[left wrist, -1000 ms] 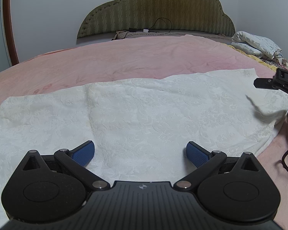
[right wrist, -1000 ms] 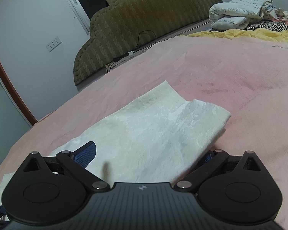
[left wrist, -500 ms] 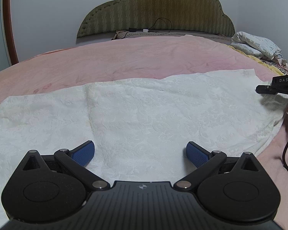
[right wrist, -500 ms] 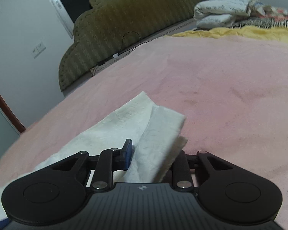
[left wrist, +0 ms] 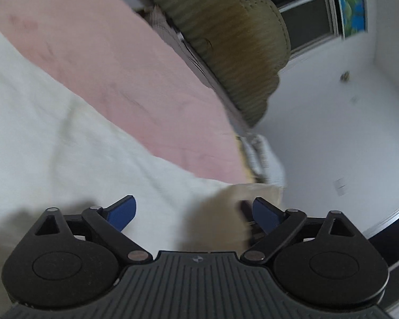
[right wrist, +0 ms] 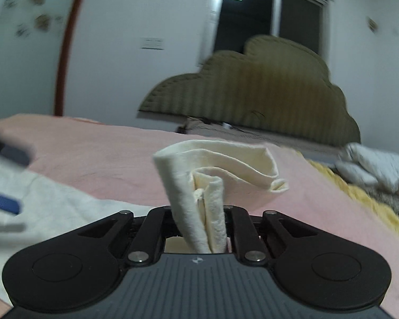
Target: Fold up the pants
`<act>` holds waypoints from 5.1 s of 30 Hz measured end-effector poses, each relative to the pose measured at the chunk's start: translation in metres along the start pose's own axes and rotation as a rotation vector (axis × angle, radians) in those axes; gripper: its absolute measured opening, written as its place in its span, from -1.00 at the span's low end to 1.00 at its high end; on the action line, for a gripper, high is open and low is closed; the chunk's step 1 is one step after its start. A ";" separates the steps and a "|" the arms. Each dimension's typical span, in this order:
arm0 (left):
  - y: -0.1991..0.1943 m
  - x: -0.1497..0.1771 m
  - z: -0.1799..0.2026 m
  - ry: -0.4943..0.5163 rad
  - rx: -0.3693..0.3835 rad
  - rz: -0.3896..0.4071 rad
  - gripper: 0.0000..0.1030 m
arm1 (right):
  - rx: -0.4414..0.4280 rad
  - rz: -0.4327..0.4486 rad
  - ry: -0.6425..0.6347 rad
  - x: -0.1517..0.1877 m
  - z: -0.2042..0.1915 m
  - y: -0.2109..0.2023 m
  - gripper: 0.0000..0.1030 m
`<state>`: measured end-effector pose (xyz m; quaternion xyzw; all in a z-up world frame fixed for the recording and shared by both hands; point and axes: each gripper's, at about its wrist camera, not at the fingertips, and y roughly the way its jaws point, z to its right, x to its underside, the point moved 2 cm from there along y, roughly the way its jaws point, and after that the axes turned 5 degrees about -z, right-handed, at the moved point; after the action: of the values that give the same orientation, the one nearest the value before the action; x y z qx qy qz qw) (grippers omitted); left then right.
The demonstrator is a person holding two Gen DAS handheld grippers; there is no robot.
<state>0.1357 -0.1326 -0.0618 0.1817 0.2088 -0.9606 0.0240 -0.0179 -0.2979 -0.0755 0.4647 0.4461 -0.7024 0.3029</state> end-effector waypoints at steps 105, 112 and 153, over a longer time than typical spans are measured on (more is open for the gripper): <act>-0.180 0.006 -0.053 0.223 -0.499 0.119 -0.56 | -0.640 -0.173 -0.238 0.010 -0.190 -0.009 0.50; -0.185 0.006 -0.041 0.202 -0.488 0.186 -0.37 | -0.577 -0.033 -0.468 0.021 -0.213 -0.037 0.48; -0.161 0.006 -0.071 -0.153 -0.160 0.033 0.31 | -0.295 0.139 -0.505 0.022 -0.223 -0.036 0.50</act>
<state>0.1344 0.0432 -0.0612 0.1086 0.2794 -0.9514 0.0704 0.0286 -0.0809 -0.1209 0.2559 0.4209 -0.7009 0.5159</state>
